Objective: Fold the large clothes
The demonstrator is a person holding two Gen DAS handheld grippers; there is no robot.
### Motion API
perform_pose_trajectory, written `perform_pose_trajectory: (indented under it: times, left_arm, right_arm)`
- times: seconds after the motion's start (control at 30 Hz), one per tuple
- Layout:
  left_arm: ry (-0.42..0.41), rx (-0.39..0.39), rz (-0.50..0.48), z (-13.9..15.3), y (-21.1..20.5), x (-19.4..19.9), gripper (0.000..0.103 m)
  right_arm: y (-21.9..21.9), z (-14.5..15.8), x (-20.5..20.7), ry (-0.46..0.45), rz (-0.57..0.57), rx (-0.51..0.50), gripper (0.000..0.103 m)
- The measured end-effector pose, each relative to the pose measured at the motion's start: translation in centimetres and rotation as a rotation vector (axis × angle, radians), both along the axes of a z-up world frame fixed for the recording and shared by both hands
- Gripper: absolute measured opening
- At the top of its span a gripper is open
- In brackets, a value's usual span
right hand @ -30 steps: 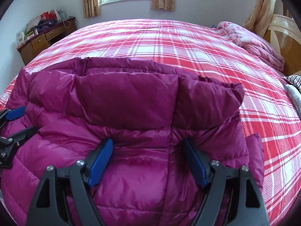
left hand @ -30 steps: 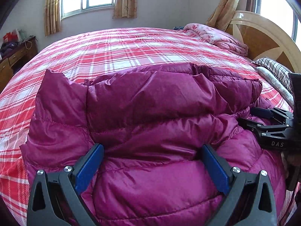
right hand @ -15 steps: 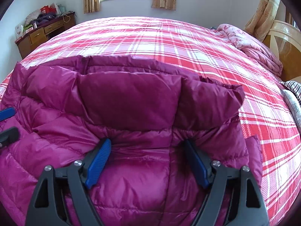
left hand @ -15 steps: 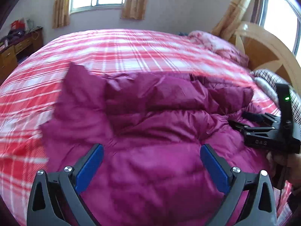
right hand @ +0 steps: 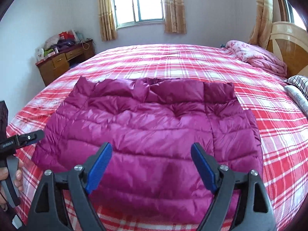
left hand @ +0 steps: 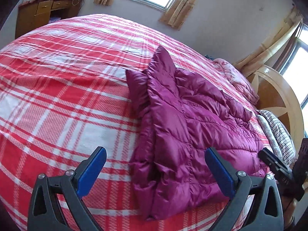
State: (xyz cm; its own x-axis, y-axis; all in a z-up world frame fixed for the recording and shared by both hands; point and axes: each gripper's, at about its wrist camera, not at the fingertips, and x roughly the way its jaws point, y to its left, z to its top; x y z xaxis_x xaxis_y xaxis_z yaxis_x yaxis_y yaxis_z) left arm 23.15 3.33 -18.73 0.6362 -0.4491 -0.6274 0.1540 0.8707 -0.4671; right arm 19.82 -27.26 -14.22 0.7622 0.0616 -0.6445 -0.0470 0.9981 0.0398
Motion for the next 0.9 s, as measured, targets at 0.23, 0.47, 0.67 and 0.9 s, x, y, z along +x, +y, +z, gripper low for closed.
perform_pose_trajectory:
  times: [0.23,0.47,0.67,0.9]
  left_arm:
    - [0.02,0.017,-0.018,-1.1,-1.5,-0.1,0.102]
    - [0.016,0.136,-0.043,-1.5,-3.2,-0.7,0.102]
    - [-0.014,-0.015,-0.053,-1.2,-2.1,-1.0,0.04]
    - [-0.161,-0.005,-0.113,4.3,-4.1,-2.8,0.014]
  right_arm:
    - [0.9,-4.9,0.8,0.095,-0.004,-0.088,0.09]
    - [1.1,-5.5,0.6,0.076,-0.015,-0.099,0.093]
    - [1.0,-5.3,-0.4,0.048,-0.015,-0.081,0.093]
    - [0.8,-5.1,-0.4,0.064,-0.004,-0.064,0.093]
